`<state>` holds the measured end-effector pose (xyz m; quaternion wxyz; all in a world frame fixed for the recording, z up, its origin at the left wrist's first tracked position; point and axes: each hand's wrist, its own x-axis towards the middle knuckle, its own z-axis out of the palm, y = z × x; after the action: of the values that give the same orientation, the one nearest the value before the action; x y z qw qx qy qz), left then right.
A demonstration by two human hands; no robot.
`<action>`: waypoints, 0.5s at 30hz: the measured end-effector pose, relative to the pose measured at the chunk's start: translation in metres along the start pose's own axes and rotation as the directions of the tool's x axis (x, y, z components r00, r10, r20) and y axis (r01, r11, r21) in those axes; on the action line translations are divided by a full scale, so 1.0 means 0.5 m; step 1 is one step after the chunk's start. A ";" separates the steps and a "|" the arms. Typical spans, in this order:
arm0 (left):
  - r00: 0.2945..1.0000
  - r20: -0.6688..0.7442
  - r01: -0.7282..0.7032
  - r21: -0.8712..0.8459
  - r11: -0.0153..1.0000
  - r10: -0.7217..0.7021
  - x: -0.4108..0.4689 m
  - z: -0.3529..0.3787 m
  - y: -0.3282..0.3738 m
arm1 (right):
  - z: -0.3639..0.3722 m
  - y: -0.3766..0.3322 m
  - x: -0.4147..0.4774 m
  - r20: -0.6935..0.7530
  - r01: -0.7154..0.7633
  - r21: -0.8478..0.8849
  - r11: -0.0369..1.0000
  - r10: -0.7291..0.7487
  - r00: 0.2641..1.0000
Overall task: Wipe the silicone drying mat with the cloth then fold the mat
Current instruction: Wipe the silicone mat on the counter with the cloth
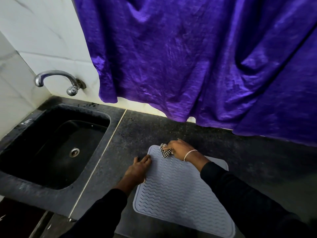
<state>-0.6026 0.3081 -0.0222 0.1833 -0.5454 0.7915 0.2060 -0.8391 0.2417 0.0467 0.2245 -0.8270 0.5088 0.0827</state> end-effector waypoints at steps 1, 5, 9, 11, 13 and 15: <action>1.000 -0.001 0.001 0.001 1.000 -0.001 0.001 0.001 0.000 | 0.013 -0.003 -0.003 0.013 -0.005 -0.003 1.000 0.005 1.000; 1.000 -0.016 -0.002 0.002 1.000 0.002 0.002 0.004 -0.001 | 0.057 0.018 -0.029 0.011 -0.011 -0.008 1.000 0.011 1.000; 1.000 -0.014 0.003 -0.002 1.000 -0.003 0.002 0.005 0.000 | 0.045 0.051 -0.042 0.042 -0.022 -0.028 0.999 0.023 0.999; 1.000 -0.017 0.010 -0.013 1.000 -0.010 0.001 0.004 0.002 | 0.026 0.059 -0.038 0.069 -0.034 -0.050 0.998 0.038 0.997; 1.000 -0.022 0.004 0.003 1.000 -0.004 0.001 0.003 0.004 | 0.008 0.055 -0.029 0.066 -0.043 -0.072 0.996 0.048 0.997; 1.000 -0.024 -0.003 0.026 1.000 0.004 0.001 0.003 0.005 | -0.003 0.041 -0.020 0.040 -0.033 -0.064 0.997 0.035 0.999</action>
<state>-0.6052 0.3092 -0.0234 0.1805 -0.5441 0.7971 0.1896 -0.8617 0.2411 0.0460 0.2073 -0.8230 0.5152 0.1194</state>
